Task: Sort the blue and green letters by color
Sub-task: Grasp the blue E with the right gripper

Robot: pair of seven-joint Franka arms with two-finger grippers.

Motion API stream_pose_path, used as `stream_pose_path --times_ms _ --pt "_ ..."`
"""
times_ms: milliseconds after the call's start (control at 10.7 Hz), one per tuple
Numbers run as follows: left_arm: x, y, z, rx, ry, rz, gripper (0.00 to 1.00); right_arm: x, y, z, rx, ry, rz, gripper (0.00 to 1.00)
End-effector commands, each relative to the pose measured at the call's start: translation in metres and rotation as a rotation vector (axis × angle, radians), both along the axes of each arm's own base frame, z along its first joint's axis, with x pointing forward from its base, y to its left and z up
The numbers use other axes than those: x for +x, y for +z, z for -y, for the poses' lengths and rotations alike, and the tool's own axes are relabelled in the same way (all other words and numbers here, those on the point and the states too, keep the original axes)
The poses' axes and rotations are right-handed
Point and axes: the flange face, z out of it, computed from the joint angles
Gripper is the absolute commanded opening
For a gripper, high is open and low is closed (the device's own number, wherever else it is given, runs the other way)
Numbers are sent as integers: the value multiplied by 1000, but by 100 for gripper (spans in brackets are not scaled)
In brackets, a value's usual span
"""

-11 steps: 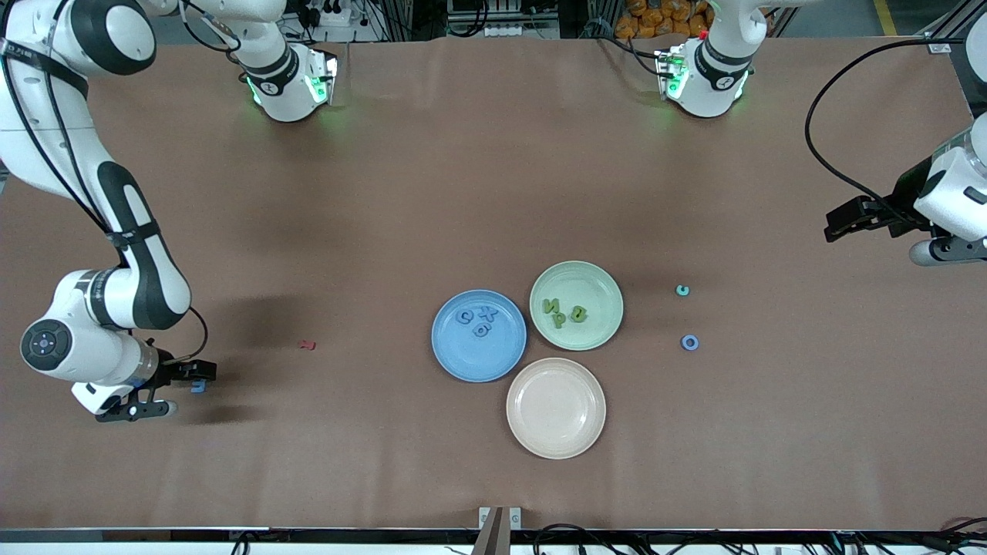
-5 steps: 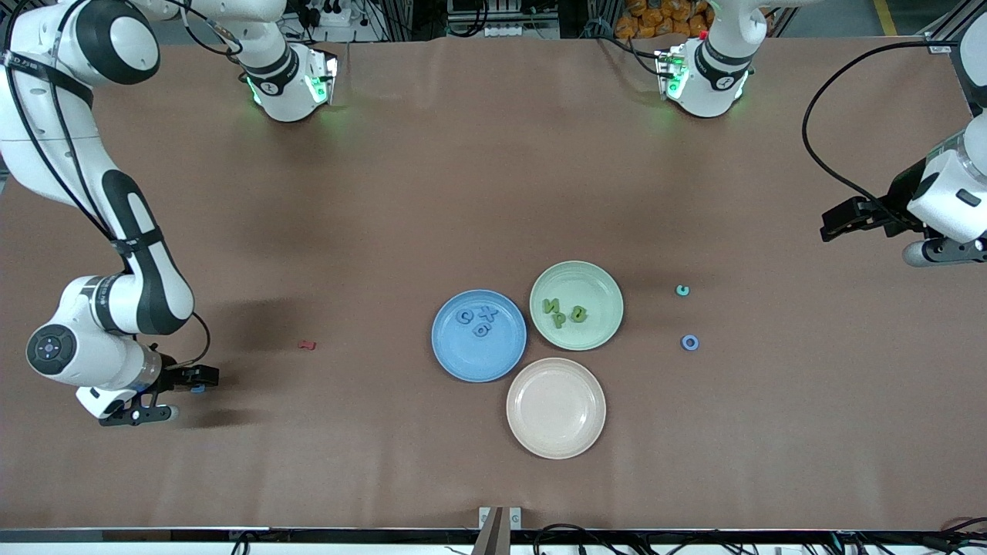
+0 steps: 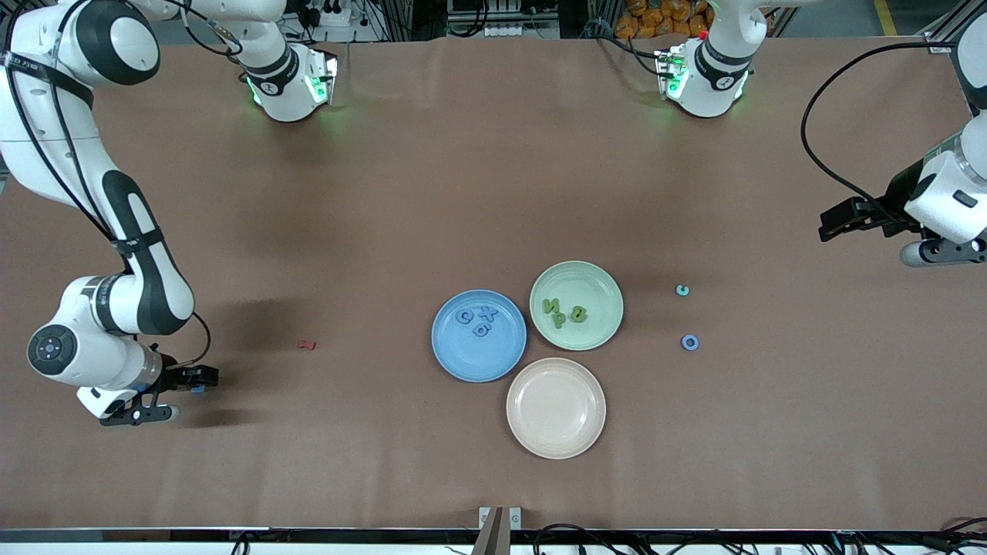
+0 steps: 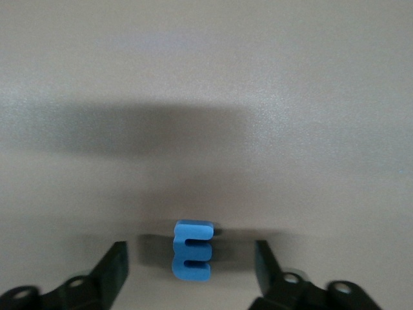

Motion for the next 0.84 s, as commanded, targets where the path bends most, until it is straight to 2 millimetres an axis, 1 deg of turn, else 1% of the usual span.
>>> stream_pose_path --times_ms 0,94,281,469,562,656,750 --pt "-6 2 2 -28 -20 4 100 2 -9 8 13 -6 -2 3" --pt "-6 2 2 -28 -20 4 100 1 -11 11 14 -10 4 0" --pt "-6 1 3 -28 -21 4 100 3 -13 13 18 -13 28 0" --pt "-6 2 3 -28 -21 7 100 3 -10 8 21 -18 21 0" --pt "-6 1 3 -28 -21 6 100 2 -4 1 38 -51 -7 0" --pt "-5 1 3 -28 -21 6 100 0 7 -14 57 -86 -64 0" --pt "-5 0 2 -27 -21 6 100 -1 23 -38 68 -107 -110 0"
